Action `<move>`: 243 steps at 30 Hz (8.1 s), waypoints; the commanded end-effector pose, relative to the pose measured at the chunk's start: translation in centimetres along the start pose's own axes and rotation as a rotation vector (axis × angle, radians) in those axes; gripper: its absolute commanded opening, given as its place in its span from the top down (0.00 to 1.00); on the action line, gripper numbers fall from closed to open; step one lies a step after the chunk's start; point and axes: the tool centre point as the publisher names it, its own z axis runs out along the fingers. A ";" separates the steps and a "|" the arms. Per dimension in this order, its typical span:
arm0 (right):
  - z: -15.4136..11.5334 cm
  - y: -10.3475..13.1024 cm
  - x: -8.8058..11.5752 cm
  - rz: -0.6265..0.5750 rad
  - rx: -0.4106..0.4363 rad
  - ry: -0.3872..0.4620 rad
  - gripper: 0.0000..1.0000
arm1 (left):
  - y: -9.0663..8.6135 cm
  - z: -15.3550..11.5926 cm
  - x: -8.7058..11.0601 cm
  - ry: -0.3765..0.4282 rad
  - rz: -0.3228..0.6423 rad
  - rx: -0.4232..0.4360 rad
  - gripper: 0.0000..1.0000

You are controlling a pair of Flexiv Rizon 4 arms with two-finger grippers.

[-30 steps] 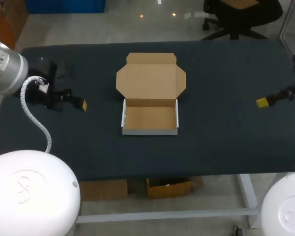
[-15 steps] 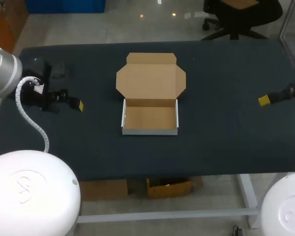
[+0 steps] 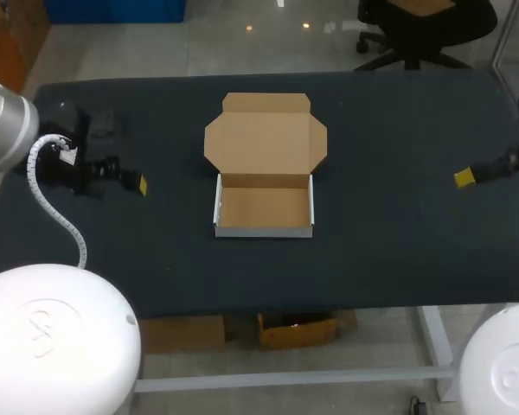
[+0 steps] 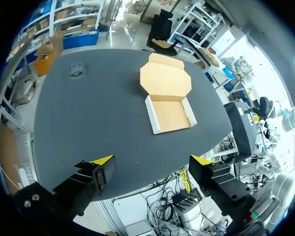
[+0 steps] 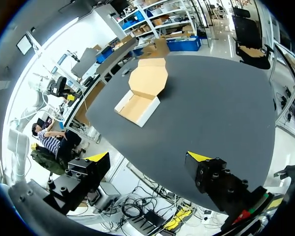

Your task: Assemble the packaging by folding the flat box into shape, placing the metal phone stand inside, and closing the box properly

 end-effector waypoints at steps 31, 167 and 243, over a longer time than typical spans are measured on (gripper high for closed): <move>-0.1 -3.1 -1.4 0.183 0.113 -0.043 0.00 | -1.4 -0.2 -0.1 0.055 -0.164 -0.131 0.00; -0.6 -3.2 -0.4 0.308 0.121 0.004 0.00 | -7.6 10.1 -10.1 -0.264 -0.237 -0.310 0.00; -0.6 -3.2 -0.4 0.308 0.121 0.004 0.00 | -15.9 17.1 -23.8 -0.312 -0.186 -0.366 0.00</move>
